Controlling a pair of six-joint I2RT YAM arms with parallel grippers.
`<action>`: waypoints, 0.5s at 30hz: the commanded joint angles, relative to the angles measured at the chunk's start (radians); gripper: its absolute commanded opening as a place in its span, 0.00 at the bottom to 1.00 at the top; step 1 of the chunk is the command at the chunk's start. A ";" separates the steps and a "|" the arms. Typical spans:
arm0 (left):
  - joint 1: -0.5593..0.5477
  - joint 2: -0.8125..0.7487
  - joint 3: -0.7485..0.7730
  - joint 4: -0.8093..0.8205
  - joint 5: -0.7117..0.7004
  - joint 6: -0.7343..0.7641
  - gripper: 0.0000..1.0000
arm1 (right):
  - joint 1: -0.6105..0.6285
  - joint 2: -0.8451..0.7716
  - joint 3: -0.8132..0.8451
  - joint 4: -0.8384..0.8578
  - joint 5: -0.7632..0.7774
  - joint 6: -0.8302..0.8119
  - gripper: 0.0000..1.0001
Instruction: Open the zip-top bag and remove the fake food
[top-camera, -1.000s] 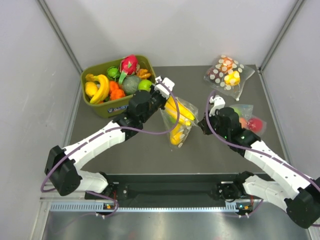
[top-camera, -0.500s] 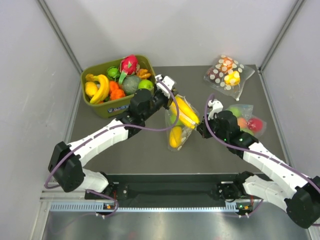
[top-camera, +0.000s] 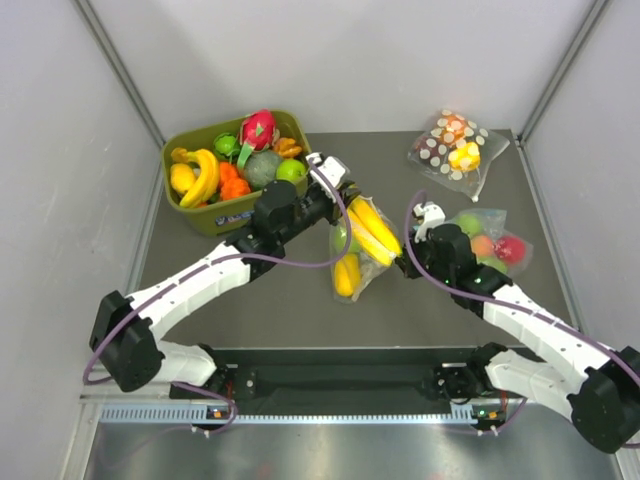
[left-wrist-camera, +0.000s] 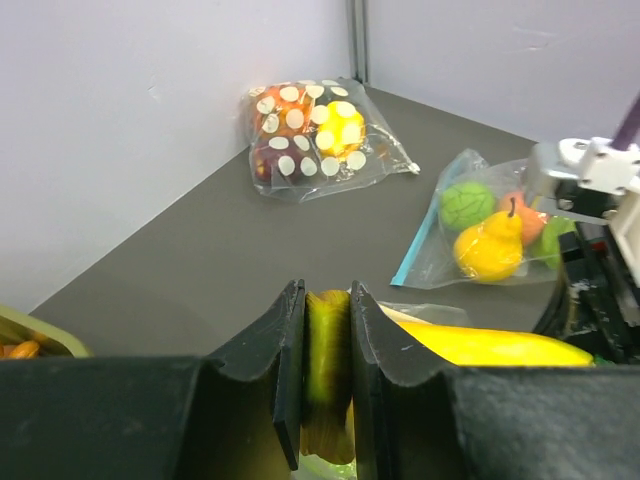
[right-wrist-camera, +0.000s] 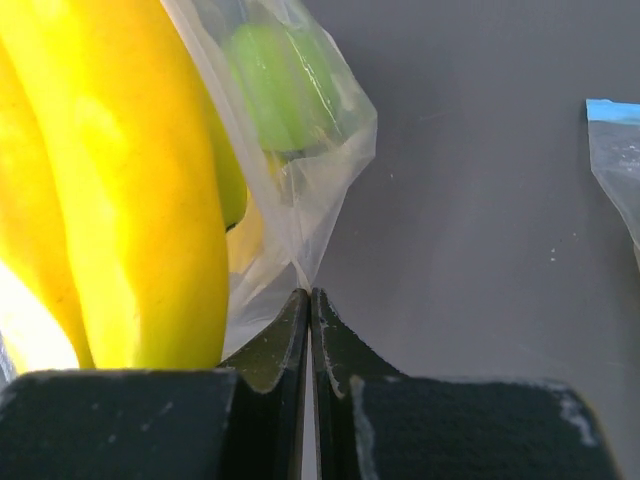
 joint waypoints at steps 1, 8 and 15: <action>-0.005 -0.088 0.013 0.053 0.037 -0.024 0.00 | 0.008 -0.020 -0.012 0.060 0.019 0.013 0.01; 0.023 -0.115 -0.001 -0.004 -0.006 -0.007 0.00 | 0.006 -0.094 -0.002 0.015 0.070 0.005 0.26; 0.023 -0.095 -0.015 -0.013 -0.190 -0.043 0.00 | 0.008 -0.218 0.024 -0.026 0.122 -0.006 0.59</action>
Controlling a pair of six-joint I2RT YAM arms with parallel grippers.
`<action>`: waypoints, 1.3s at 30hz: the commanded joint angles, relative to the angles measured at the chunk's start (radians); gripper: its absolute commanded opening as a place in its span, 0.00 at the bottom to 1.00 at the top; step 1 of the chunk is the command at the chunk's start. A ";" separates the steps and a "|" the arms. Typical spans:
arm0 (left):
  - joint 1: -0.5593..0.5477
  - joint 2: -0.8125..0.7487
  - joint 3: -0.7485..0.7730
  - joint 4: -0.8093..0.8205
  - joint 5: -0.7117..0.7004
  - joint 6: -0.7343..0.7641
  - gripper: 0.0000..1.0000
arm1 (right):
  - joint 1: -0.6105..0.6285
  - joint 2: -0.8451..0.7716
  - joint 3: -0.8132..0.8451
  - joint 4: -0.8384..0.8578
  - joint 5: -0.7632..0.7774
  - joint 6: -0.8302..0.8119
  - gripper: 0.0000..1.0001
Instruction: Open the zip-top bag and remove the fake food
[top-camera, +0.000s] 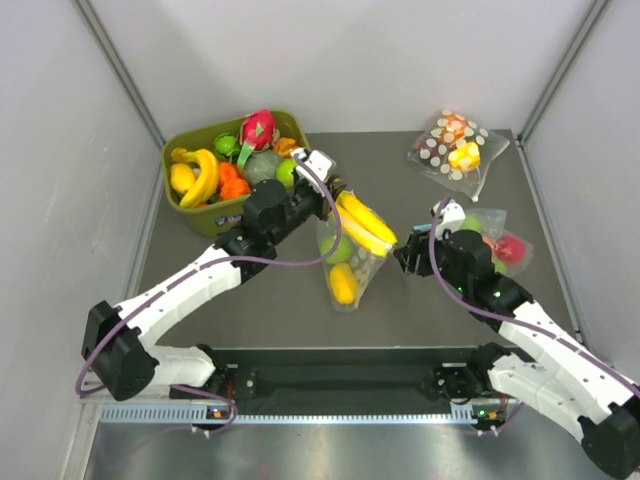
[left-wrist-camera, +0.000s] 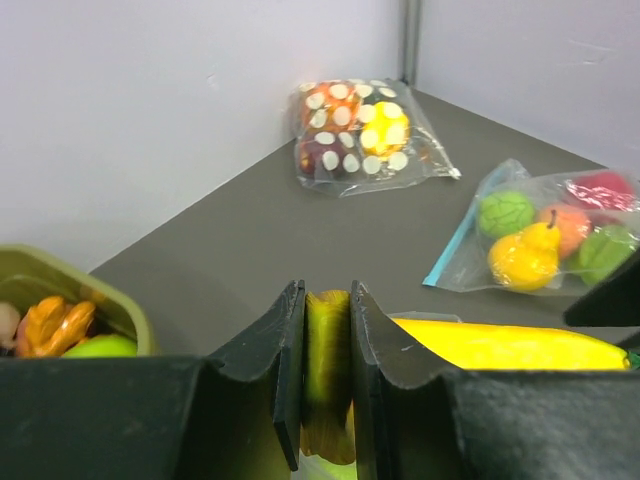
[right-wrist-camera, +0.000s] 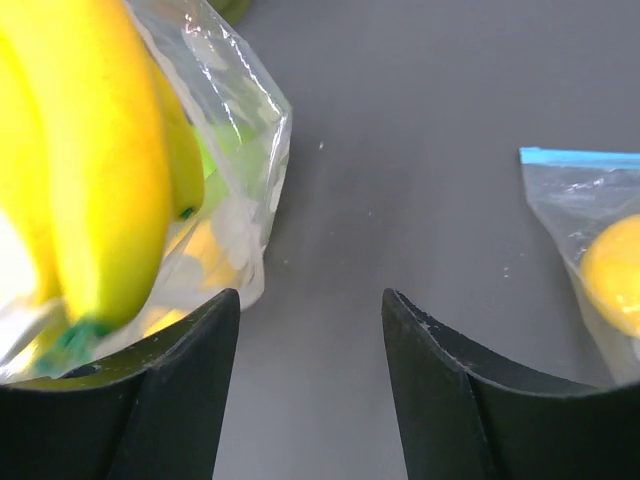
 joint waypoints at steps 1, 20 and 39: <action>0.001 -0.018 -0.006 0.047 -0.133 -0.043 0.00 | 0.004 -0.082 0.032 -0.012 0.041 -0.012 0.60; -0.023 0.017 0.032 0.030 -0.365 -0.092 0.00 | 0.177 -0.147 -0.050 0.244 -0.115 0.069 0.57; -0.029 -0.053 0.022 -0.004 -0.388 -0.170 0.00 | 0.236 0.019 -0.108 0.422 0.207 -0.021 0.00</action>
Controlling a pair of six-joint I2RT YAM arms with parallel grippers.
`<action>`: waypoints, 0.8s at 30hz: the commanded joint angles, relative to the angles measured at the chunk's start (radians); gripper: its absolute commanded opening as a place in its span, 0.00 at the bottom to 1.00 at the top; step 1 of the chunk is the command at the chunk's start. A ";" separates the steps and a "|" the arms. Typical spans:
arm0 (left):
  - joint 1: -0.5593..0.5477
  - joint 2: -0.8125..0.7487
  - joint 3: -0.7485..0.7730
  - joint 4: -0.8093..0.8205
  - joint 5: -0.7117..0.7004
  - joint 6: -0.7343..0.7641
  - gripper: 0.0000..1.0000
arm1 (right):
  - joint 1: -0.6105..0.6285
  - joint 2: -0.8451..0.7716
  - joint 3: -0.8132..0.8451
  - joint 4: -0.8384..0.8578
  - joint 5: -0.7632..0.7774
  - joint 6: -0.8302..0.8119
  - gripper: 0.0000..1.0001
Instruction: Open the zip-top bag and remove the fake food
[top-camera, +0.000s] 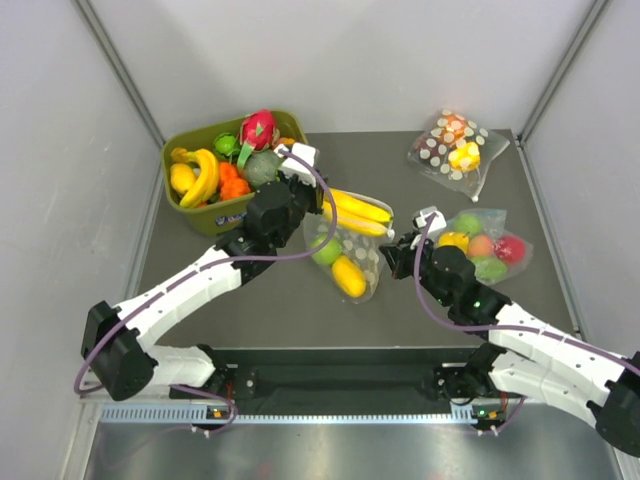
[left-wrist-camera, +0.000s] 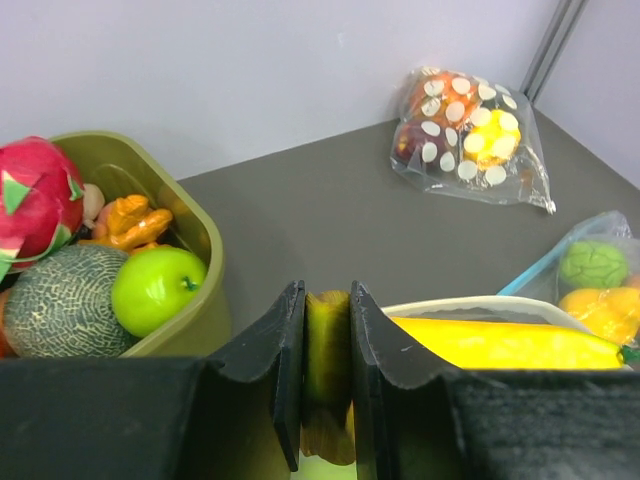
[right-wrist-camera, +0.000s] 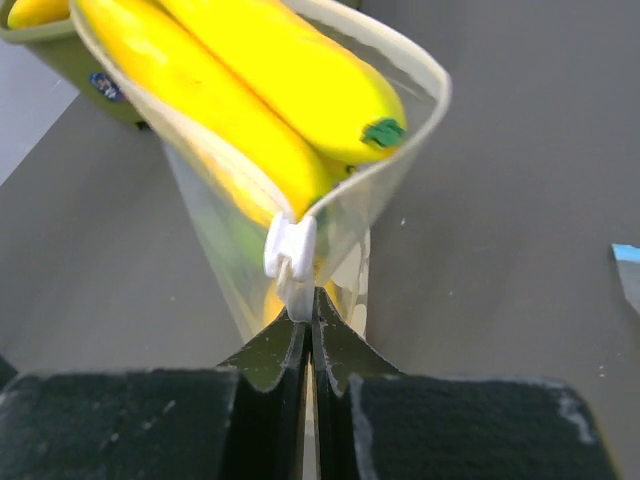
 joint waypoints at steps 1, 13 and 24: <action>-0.003 -0.063 0.021 0.051 -0.042 -0.022 0.00 | 0.011 -0.008 -0.006 0.070 0.068 -0.031 0.00; -0.002 -0.090 0.049 -0.037 -0.039 0.007 0.00 | -0.006 -0.007 -0.015 0.043 0.150 -0.025 0.00; 0.009 -0.081 0.073 0.026 0.017 -0.041 0.00 | -0.019 0.053 -0.018 0.060 0.071 -0.001 0.00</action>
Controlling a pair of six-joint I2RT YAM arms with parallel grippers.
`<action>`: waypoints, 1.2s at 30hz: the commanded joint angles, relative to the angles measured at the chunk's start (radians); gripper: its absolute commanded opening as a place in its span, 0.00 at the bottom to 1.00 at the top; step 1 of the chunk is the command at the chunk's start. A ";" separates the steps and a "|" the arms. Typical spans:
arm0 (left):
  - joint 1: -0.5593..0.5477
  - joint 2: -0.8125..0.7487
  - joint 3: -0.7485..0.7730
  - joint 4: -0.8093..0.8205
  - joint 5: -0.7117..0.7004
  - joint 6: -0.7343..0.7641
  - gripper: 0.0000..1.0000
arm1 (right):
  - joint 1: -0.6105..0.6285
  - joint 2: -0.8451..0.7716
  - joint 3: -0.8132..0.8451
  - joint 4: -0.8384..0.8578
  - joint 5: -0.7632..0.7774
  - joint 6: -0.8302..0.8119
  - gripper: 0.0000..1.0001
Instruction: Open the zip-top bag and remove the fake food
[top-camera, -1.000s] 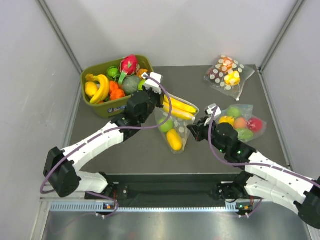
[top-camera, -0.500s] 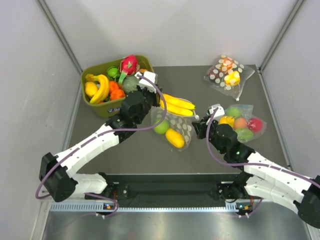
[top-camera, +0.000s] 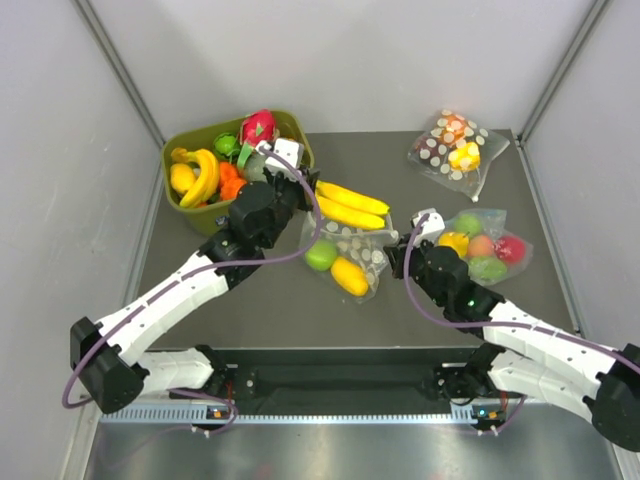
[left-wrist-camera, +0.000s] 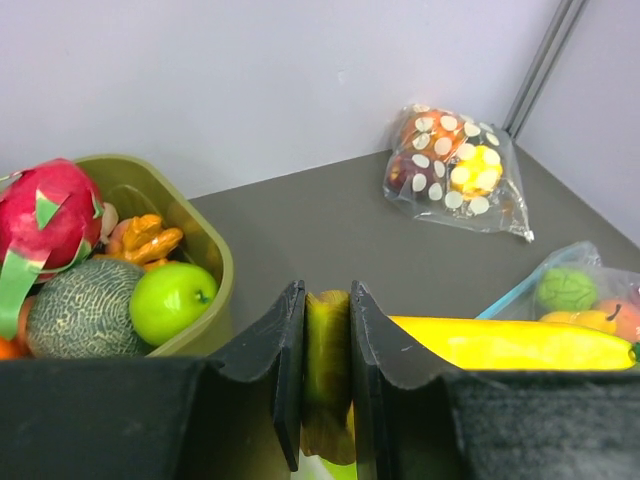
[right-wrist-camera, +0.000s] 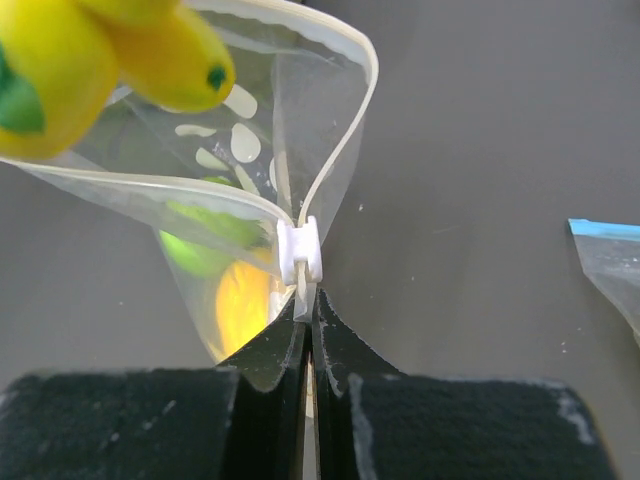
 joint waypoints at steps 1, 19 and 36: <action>0.007 0.027 0.070 0.086 0.031 -0.030 0.00 | -0.009 0.005 0.008 0.031 -0.032 0.017 0.00; 0.326 0.021 0.061 0.092 -0.146 -0.013 0.00 | -0.007 -0.083 0.021 -0.032 -0.045 -0.002 0.00; 0.501 0.211 0.039 0.138 -0.204 0.032 0.00 | -0.009 -0.090 0.020 -0.049 -0.055 -0.014 0.00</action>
